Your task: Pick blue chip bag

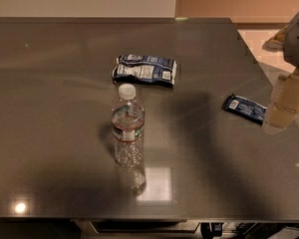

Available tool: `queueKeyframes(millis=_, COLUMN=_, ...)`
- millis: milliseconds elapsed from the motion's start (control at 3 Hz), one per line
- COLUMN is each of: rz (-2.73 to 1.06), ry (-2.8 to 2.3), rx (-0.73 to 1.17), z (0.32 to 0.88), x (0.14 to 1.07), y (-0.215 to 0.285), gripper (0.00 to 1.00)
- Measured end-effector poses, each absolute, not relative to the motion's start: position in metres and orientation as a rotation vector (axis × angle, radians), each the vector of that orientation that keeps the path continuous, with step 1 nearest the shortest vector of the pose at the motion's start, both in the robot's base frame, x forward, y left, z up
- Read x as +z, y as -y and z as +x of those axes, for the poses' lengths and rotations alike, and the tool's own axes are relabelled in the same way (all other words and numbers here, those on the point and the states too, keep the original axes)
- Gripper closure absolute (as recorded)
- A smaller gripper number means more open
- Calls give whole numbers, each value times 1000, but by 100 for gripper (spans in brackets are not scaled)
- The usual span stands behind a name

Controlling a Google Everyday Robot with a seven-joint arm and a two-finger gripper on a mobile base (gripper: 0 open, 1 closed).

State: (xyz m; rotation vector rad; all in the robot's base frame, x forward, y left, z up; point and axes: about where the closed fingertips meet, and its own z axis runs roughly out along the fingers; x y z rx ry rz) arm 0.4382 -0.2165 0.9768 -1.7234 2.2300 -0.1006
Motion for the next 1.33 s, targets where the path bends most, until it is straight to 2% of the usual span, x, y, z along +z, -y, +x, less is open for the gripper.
queueKeyframes(millis=333, rz=-1723, ry=-2230, rx=-101, z=438, x=977, y=216, gripper=0)
queueKeyframes(millis=667, rz=-1692, ry=-2242, rx=-90, z=461, x=982, y=205, gripper=0)
queueKeyframes(millis=1333, rz=-1614, ry=-2195, rx=-31, z=549, x=979, y=156, gripper=0)
